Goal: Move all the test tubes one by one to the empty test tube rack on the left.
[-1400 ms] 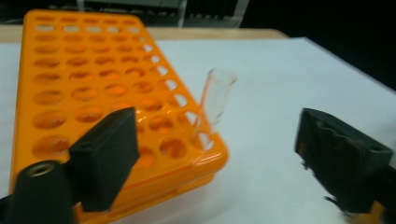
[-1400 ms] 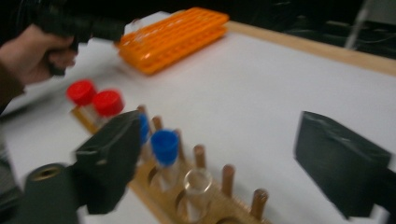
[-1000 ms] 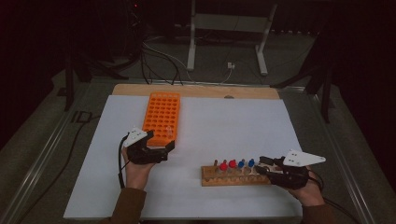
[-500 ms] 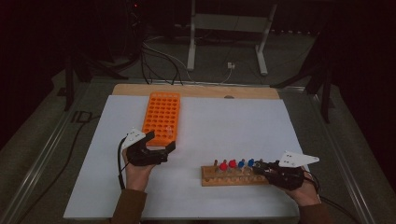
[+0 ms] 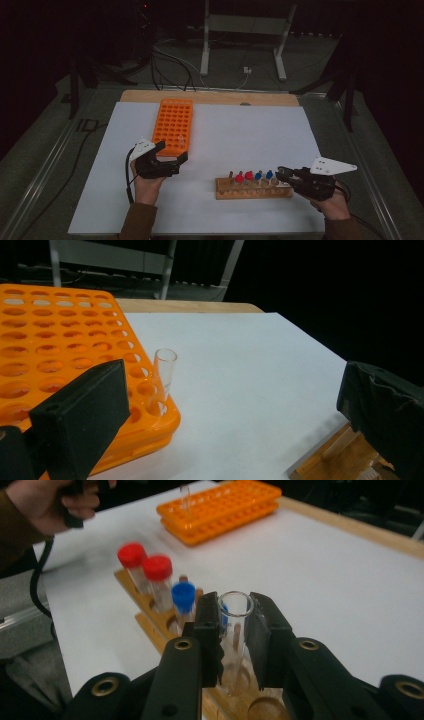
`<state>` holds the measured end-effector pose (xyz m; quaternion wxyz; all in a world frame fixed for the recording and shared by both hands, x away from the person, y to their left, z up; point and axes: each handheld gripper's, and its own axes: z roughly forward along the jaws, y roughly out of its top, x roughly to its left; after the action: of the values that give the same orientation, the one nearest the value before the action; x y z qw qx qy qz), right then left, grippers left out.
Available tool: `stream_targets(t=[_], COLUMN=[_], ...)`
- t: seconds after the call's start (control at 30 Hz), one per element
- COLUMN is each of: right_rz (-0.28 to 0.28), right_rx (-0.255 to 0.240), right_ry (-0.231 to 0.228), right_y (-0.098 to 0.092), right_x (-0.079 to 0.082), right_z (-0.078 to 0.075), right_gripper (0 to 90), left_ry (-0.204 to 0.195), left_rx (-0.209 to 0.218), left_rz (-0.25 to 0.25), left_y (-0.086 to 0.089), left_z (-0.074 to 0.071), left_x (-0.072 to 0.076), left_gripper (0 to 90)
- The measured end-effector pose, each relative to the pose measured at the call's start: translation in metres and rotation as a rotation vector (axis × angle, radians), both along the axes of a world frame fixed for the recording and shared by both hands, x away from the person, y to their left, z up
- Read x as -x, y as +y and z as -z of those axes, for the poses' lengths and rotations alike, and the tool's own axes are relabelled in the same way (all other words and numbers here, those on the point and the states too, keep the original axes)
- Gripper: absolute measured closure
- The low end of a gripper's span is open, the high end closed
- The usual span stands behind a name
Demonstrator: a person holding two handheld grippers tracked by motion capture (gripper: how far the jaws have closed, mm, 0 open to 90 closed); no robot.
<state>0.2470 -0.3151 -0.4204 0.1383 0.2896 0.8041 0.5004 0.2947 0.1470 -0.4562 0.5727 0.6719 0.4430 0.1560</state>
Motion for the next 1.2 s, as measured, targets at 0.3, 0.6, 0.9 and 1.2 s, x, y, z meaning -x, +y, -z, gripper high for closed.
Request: stream_targets(t=[0.3,0.6,0.9,1.2], right_rz=[0.042,0.054,0.005,-0.016], right_rx=[-0.058,-0.102,-0.1,-0.13], right_ry=[-0.069,-0.038,-0.011,0.034], right_y=[-0.004,0.025,0.066,0.096], right_x=[-0.006,-0.038,-0.053,-0.061], right_z=[-0.035,-0.037,-0.034,-0.033], right_gripper=[76.3,76.3,76.2,76.1], left_ry=[-0.04,-0.076,-0.097,-0.116], left_rx=[-0.068,-0.116,-0.118,-0.175], left_rz=[0.048,0.119,0.184,0.267], left_y=[-0.019,-0.048,-0.074,-0.105], left_z=[-0.013,-0.023,-0.032,-0.035], left_x=[0.005,0.004,-0.001,0.0], left_gripper=[1.2,1.5,9.0,22.3])
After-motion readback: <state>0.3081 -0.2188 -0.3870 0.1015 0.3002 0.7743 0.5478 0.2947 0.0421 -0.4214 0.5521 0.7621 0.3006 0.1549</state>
